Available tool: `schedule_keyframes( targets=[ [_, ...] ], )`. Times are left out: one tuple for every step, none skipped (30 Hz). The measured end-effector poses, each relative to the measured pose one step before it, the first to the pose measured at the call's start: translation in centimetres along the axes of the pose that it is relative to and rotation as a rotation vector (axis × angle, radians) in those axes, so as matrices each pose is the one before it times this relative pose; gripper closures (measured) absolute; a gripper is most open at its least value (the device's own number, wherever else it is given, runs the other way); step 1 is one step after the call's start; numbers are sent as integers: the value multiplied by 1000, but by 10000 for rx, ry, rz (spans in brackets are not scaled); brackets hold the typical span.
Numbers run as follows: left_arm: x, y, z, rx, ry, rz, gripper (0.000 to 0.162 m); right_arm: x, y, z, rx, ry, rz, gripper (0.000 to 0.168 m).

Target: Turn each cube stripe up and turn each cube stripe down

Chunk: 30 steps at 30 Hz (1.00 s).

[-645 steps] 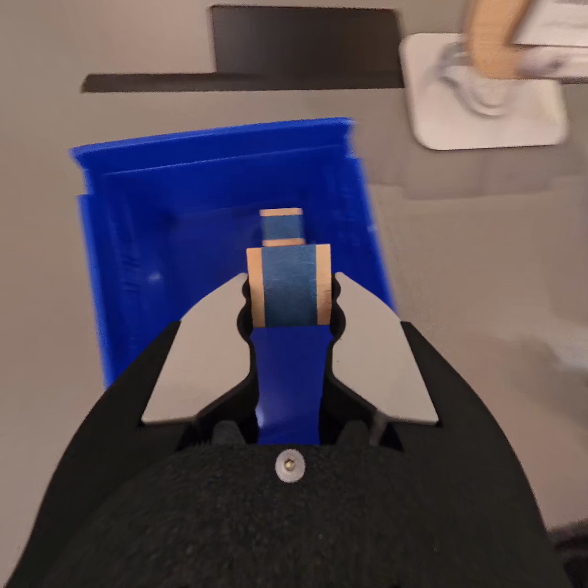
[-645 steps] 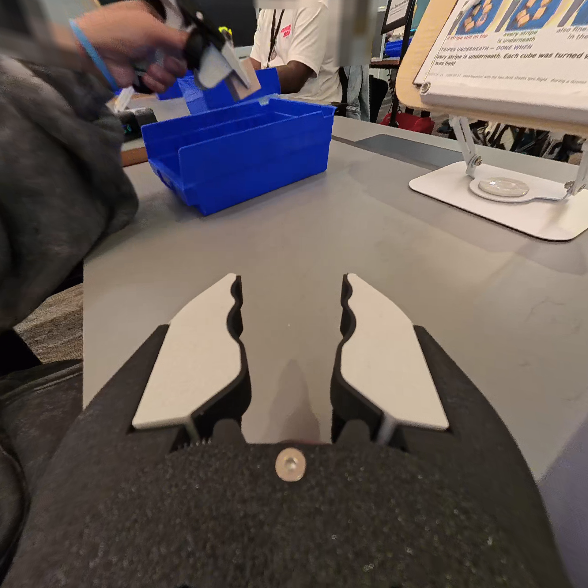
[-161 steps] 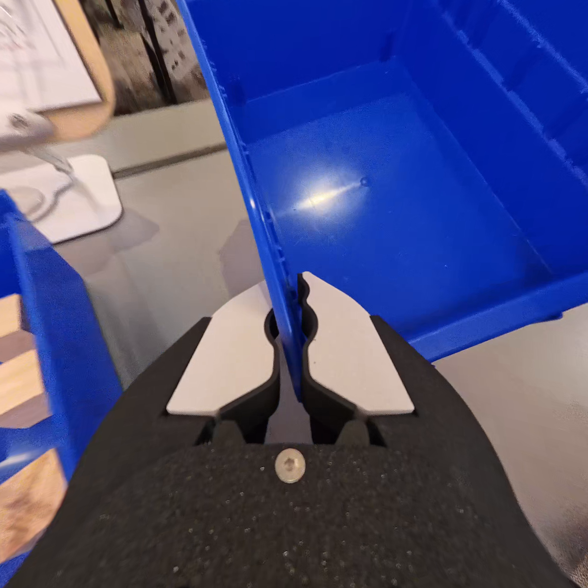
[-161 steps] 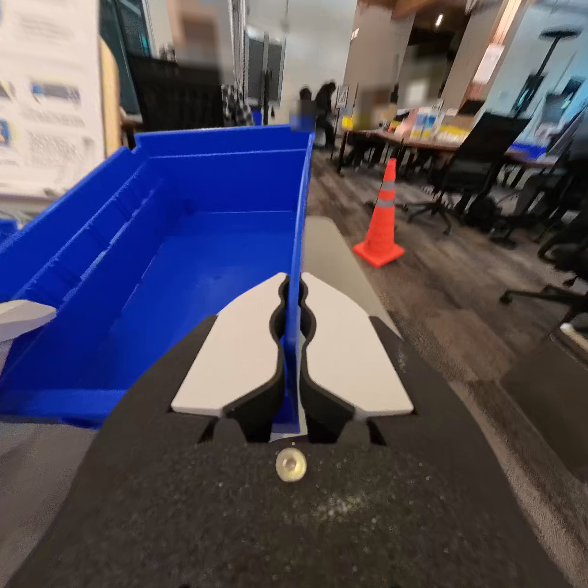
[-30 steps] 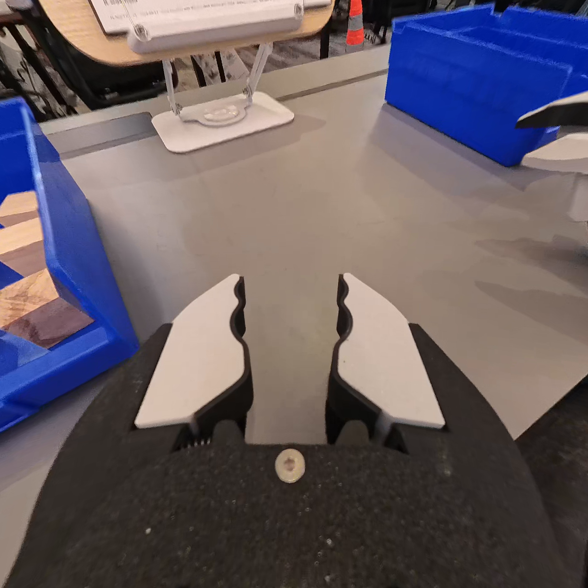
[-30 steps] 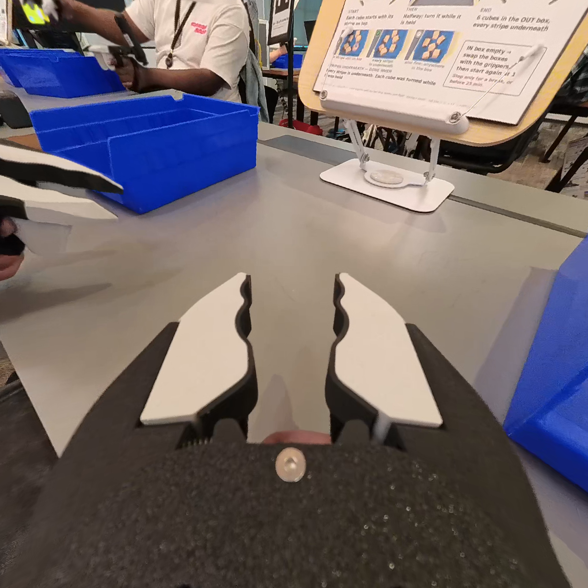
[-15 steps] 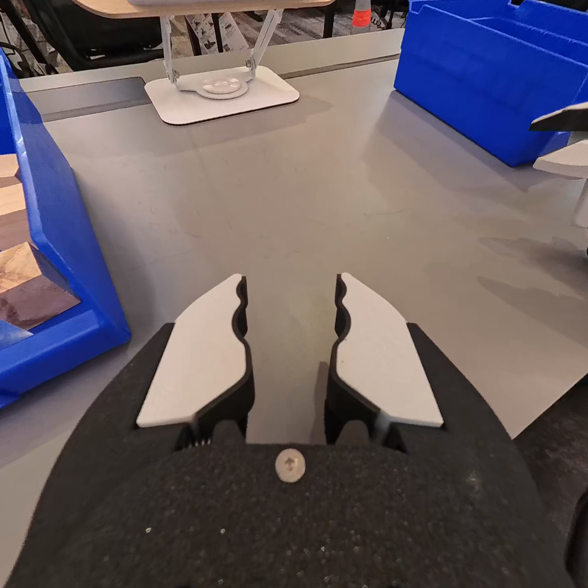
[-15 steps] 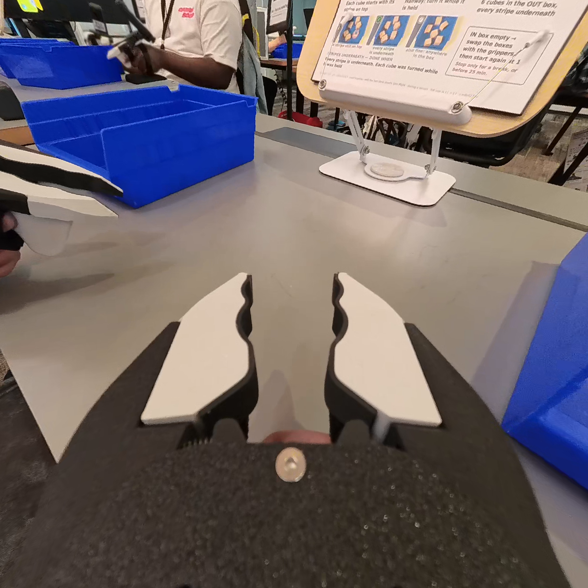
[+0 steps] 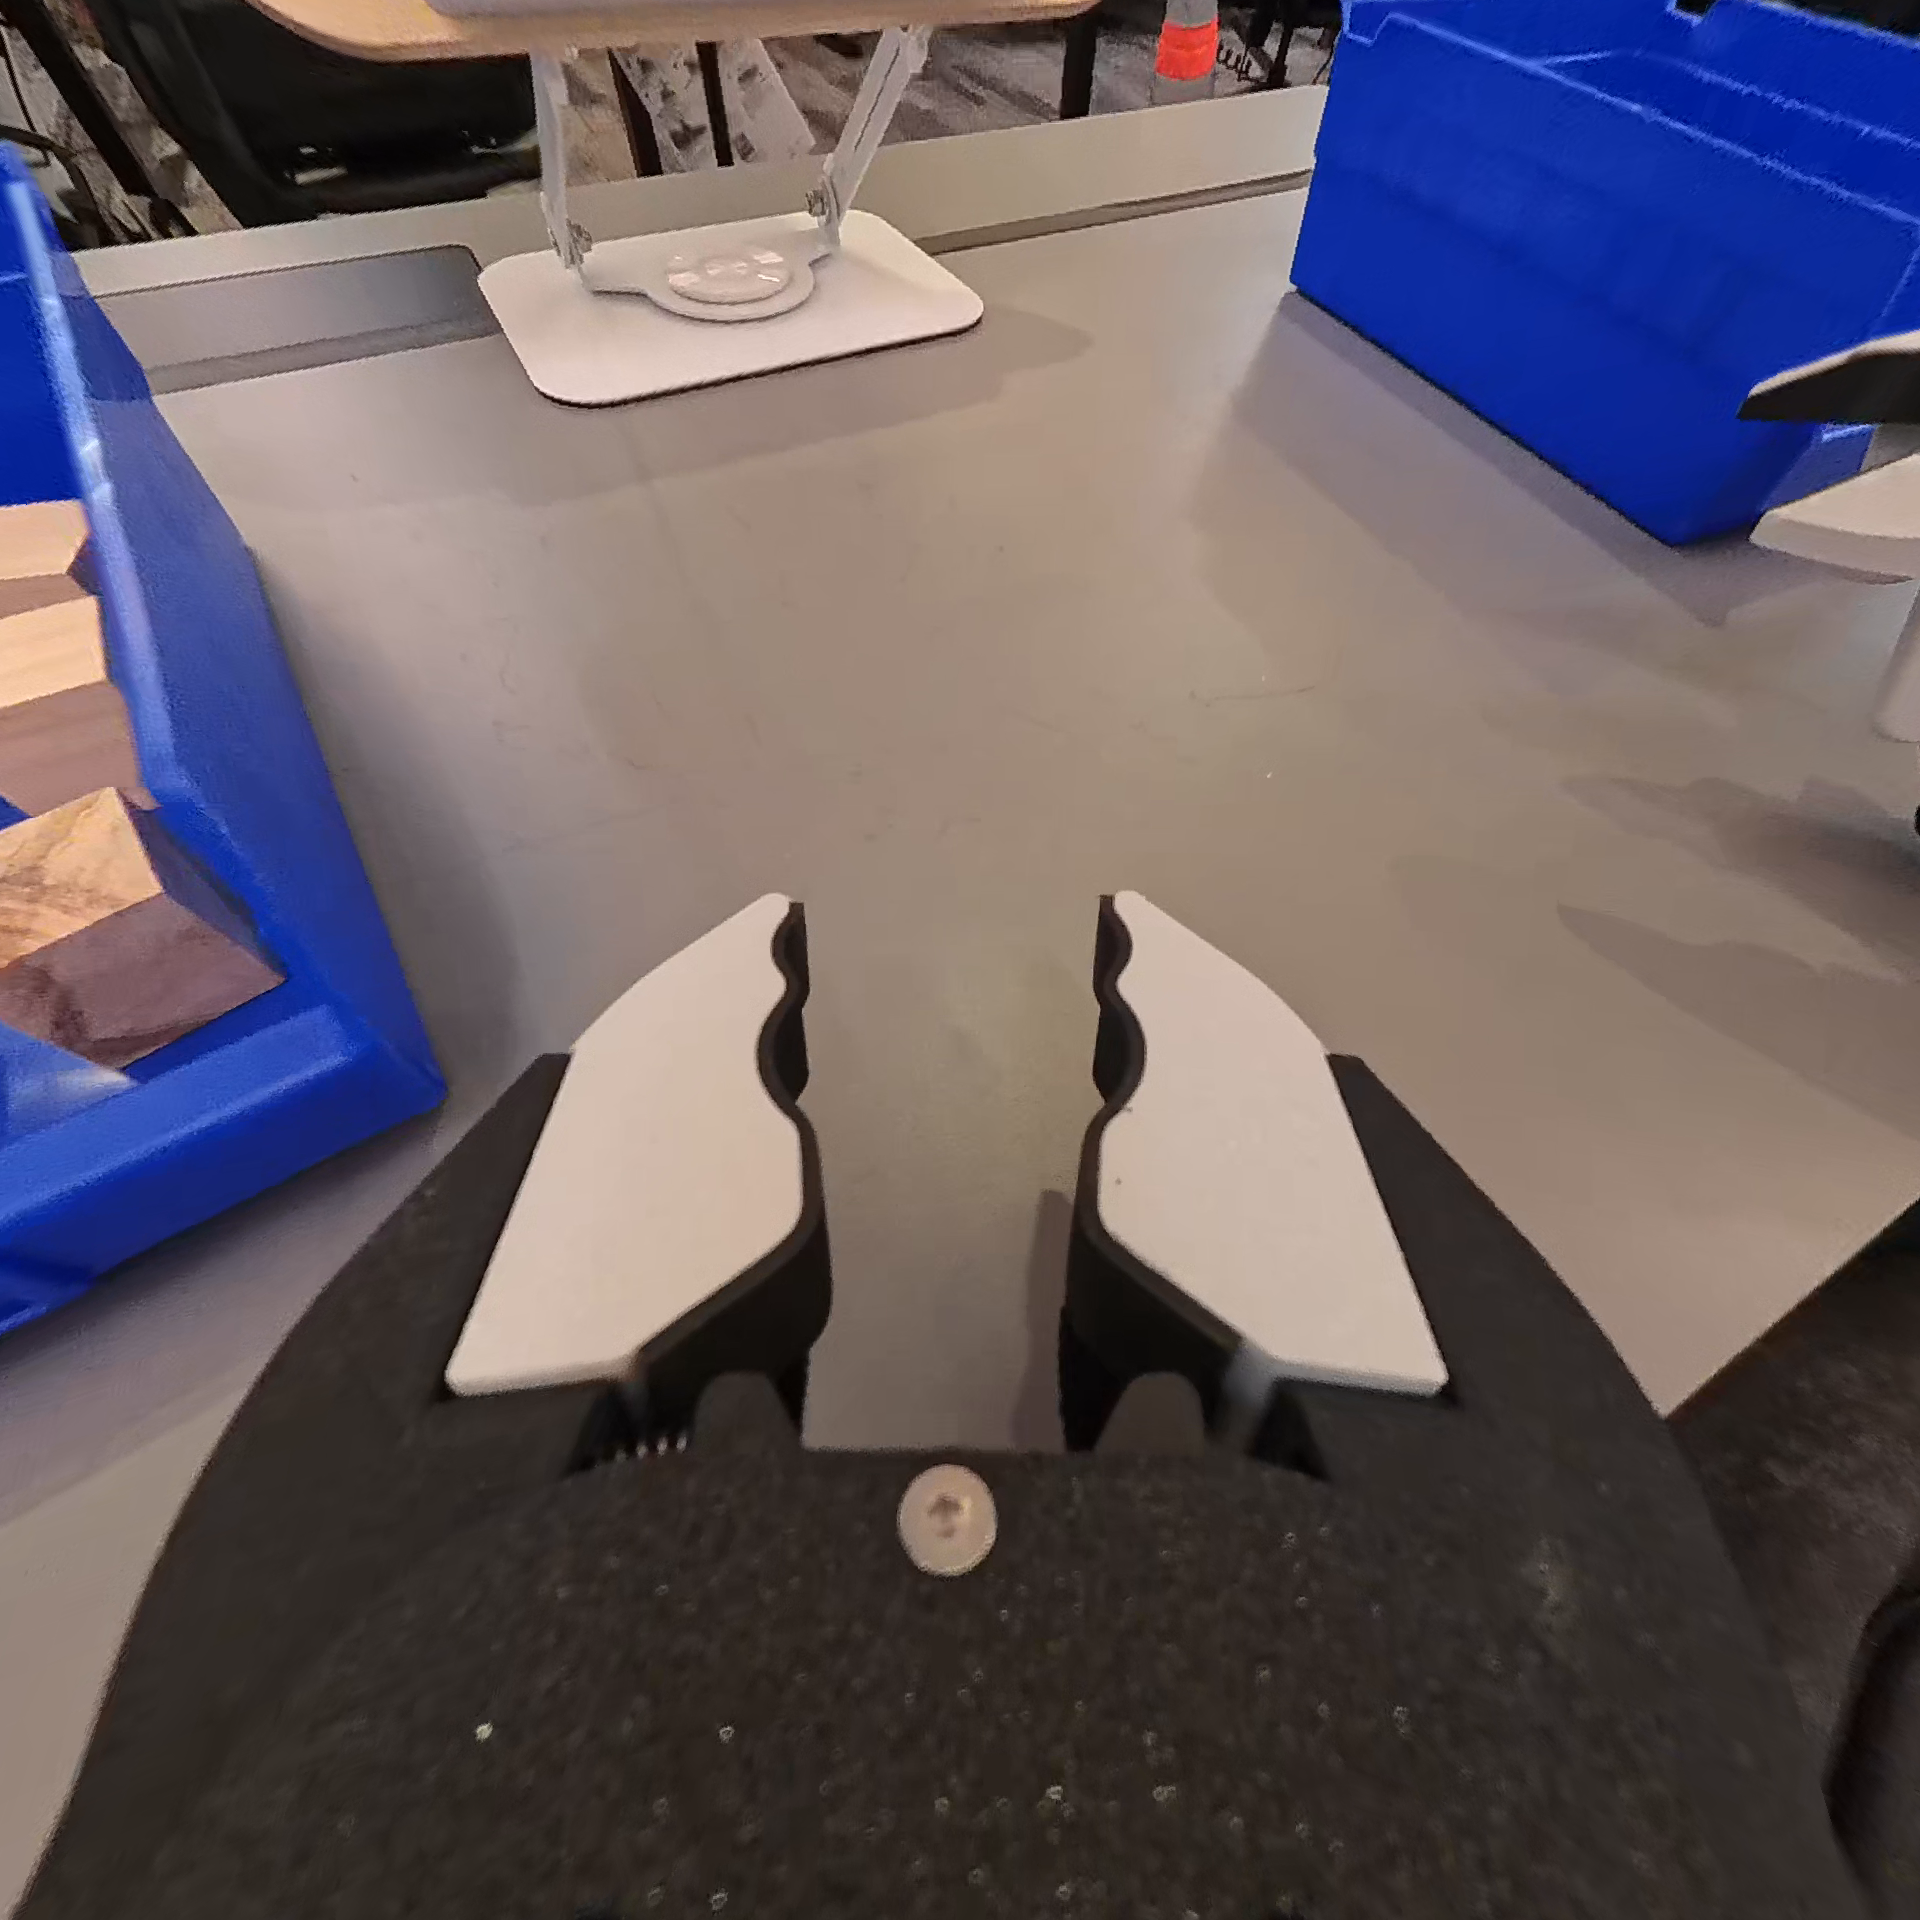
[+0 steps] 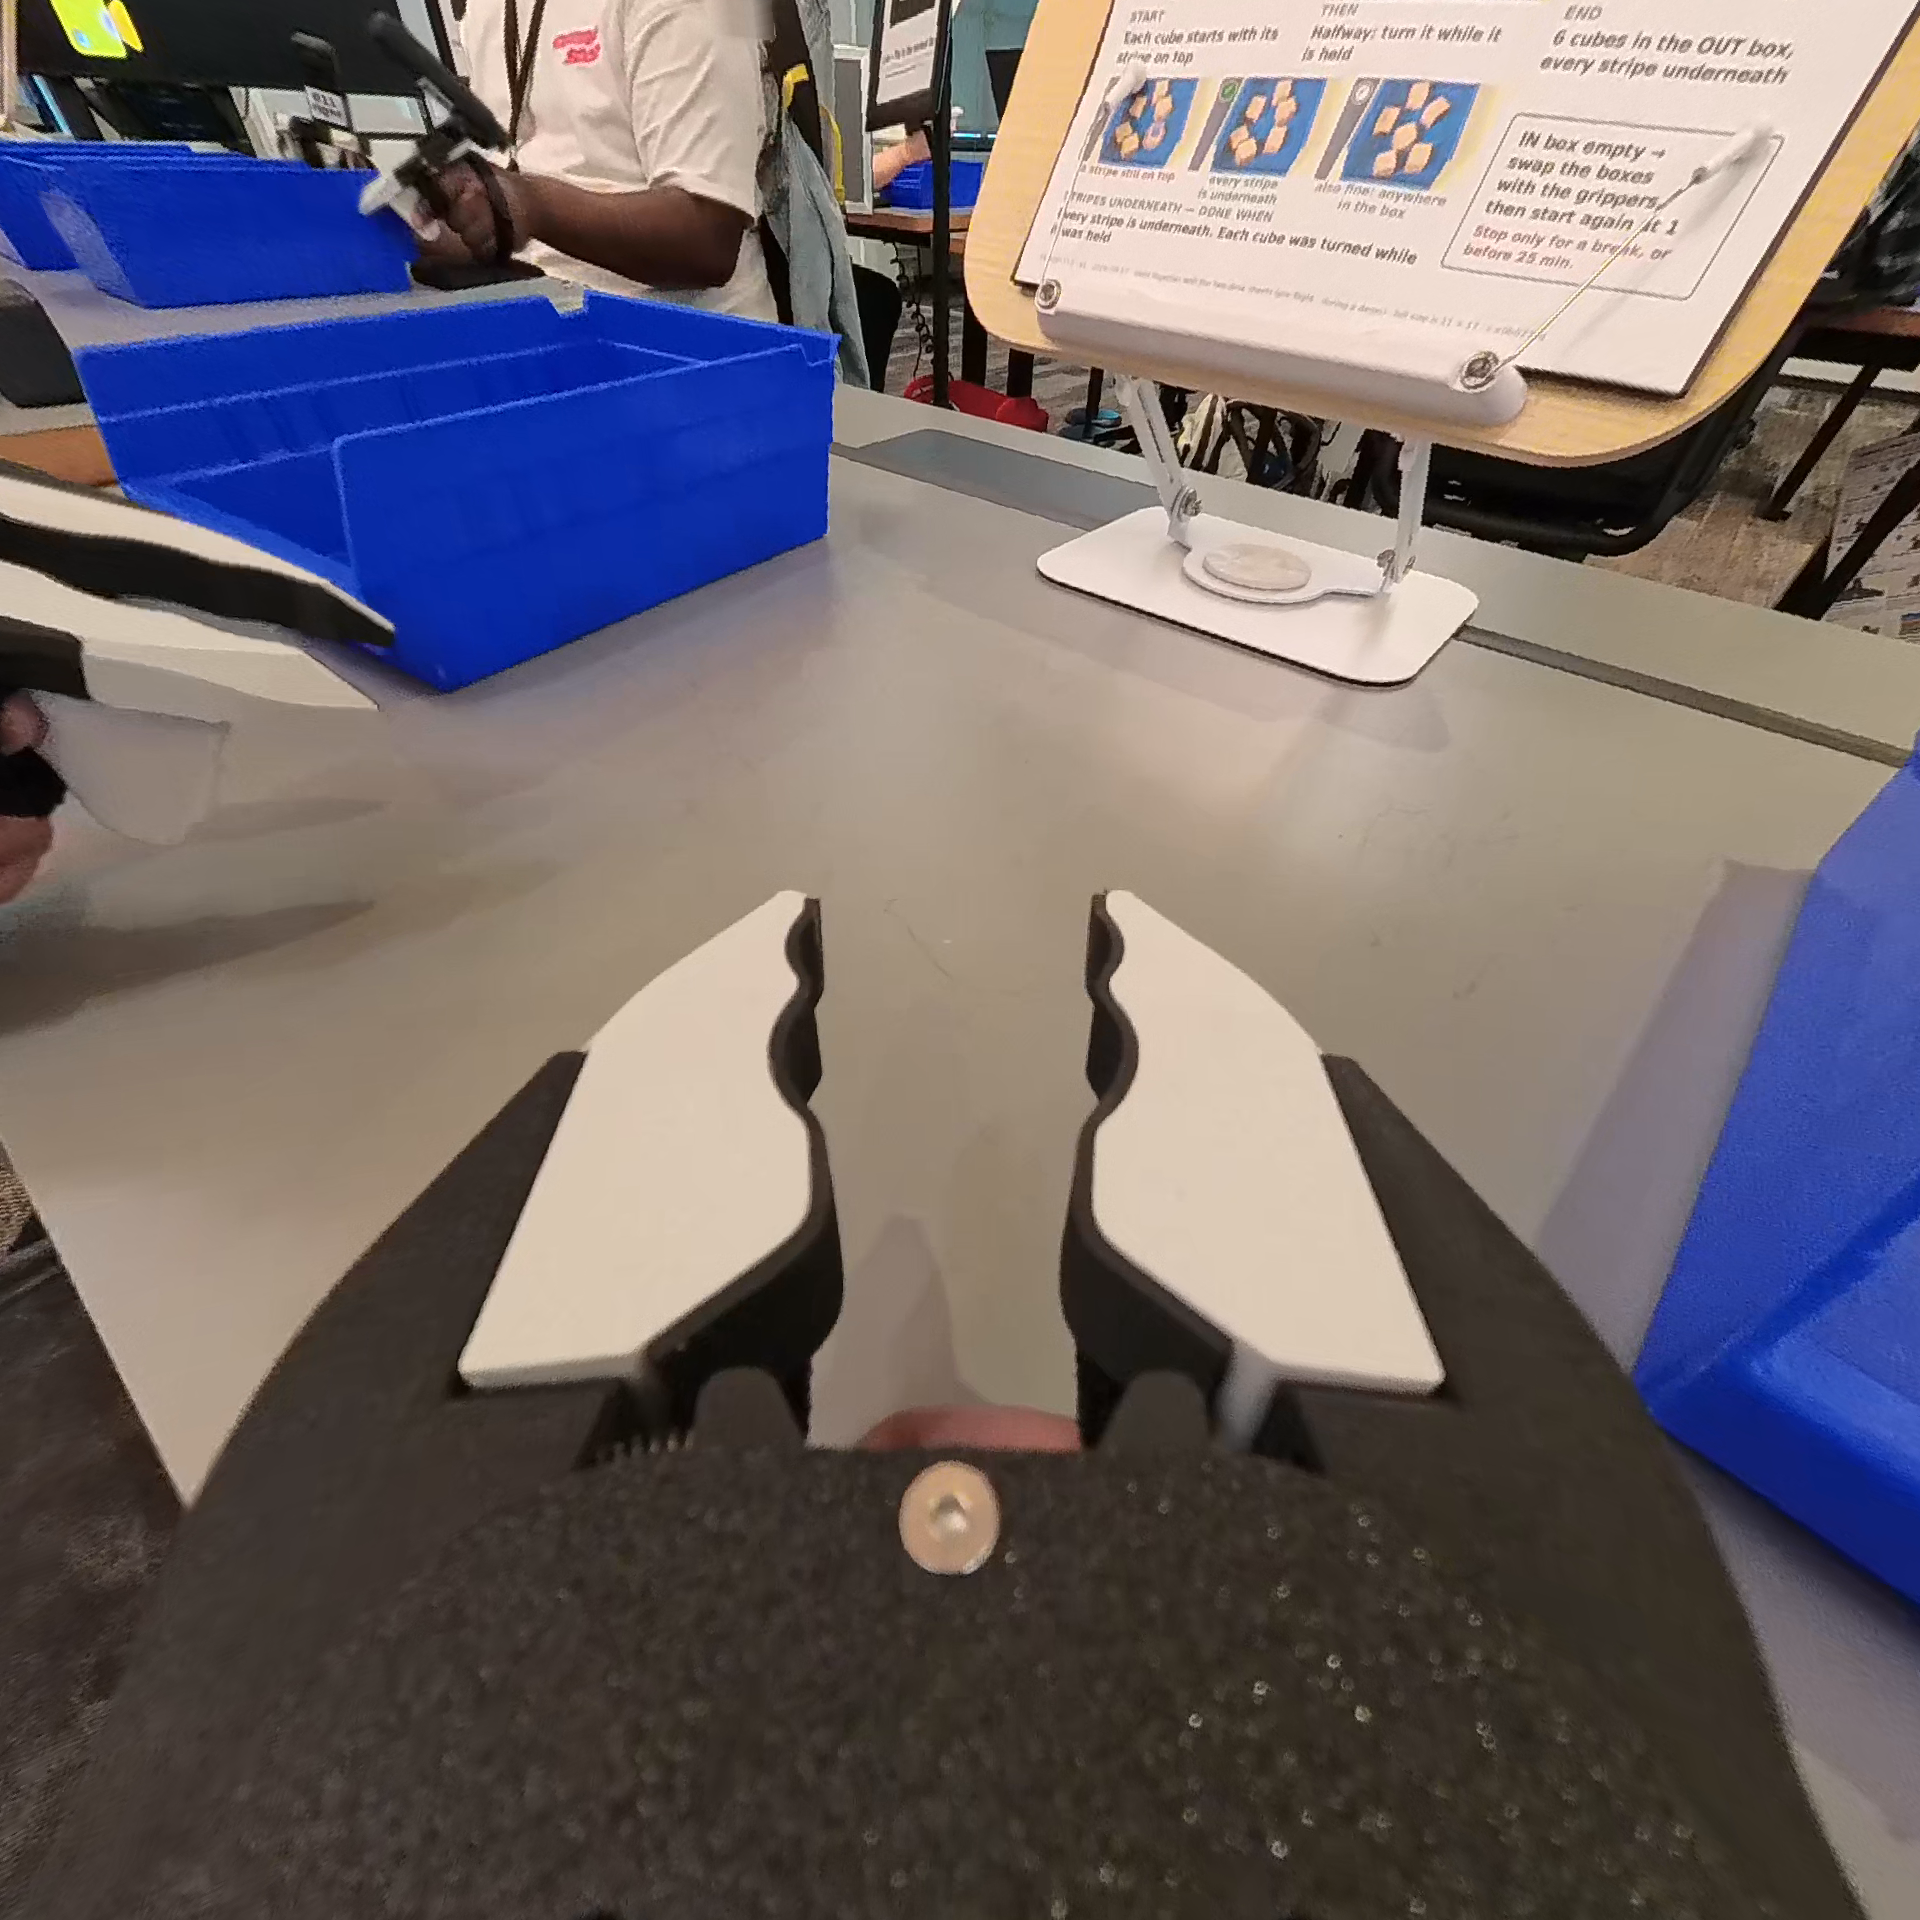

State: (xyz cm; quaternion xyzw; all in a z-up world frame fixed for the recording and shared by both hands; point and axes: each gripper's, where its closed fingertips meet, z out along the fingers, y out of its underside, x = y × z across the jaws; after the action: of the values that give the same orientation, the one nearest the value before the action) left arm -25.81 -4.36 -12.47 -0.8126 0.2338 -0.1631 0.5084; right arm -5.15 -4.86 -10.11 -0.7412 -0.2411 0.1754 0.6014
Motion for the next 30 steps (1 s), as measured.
schedule_keyframes(
  targets=[
    [-376,-415,-514,-2,-116,-89,110,-50,-106,-24,17,-31,52,119],
    [-615,-821,-834,131,-150,-158,110,-30,-154,-27,42,-18,33,118],
    [-845,-1047,-1110,164,-129,-160,110,8,-115,-28,34,-3,-16,118],
    [-1284,-1097,-1273,129,-251,-167,109,68,26,0,-14,25,-42,118],
    [-1674,-959,-1274,24,-349,-156,108,81,104,26,-33,20,-27,118],
    [-1893,-608,-1049,-213,-340,-100,108,57,91,51,-15,-11,26,118],
    [-1990,-222,-686,-460,-313,-53,108,-22,77,63,-5,-64,80,118],
    [-2016,85,-245,-624,-294,-96,107,-42,87,101,-23,-80,97,118],
    [-1837,112,164,-648,-225,-226,104,-55,117,113,-35,-80,83,118],
    [-1296,-54,515,-571,-6,-369,102,-65,131,119,-40,-77,62,118],
    [-723,-109,859,-575,189,-400,102,-62,133,104,-57,-59,42,118],
    [-403,-120,1142,-615,189,-343,102,-49,83,73,-44,-39,28,118],
    [-353,-123,1288,-601,-8,-220,102,-66,7,37,-14,-32,14,118],
    [-379,-286,1324,-462,-222,-23,102,-57,-56,-9,16,-17,1,118],
    [-276,-303,1300,-401,-256,32,102,-15,-75,-38,20,6,-11,119],
    [-284,-167,1283,-453,-278,29,102,-2,-64,-44,12,9,-24,119],
    [-196,-67,1180,-485,-194,-73,102,-2,-51,-49,10,4,-21,119],
    [-46,-52,1014,-436,-80,-168,102,4,-58,-49,16,0,-6,119],
    [-31,-22,782,-392,-82,-178,102,5,-42,-39,17,-13,8,119],
    [-4,-233,469,-156,-79,-221,102,-6,-22,-41,9,-26,19,119],
    [-236,-312,273,-28,-232,-227,102,6,-7,-42,5,-16,21,119],
    [-199,-154,258,-107,-210,-205,102,-6,7,-25,-2,-17,22,119],
    [-131,123,409,-284,-150,-148,101,-40,9,-21,-4,-35,26,119],
    [-79,234,496,-365,-120,-95,96,-59,6,-2,-5,-43,23,119],
    [142,97,532,-245,29,-60,95,-89,8,-3,-14,-42,6,118],
    [-14,19,502,-198,-15,-85,96,-79,4,-30,-23,-29,-22,118],
    [-273,-90,473,-107,-126,-133,96,-81,-32,-34,-8,-15,-43,118],
    [-387,-15,492,-115,-146,-151,101,-32,-49,-50,1,9,-55,118],
    [-138,256,561,-251,41,-127,106,-11,-58,-49,0,32,-71,118],
    [344,309,512,-245,331,-43,116,16,-49,-59,2,44,-84,118]
  ],
)
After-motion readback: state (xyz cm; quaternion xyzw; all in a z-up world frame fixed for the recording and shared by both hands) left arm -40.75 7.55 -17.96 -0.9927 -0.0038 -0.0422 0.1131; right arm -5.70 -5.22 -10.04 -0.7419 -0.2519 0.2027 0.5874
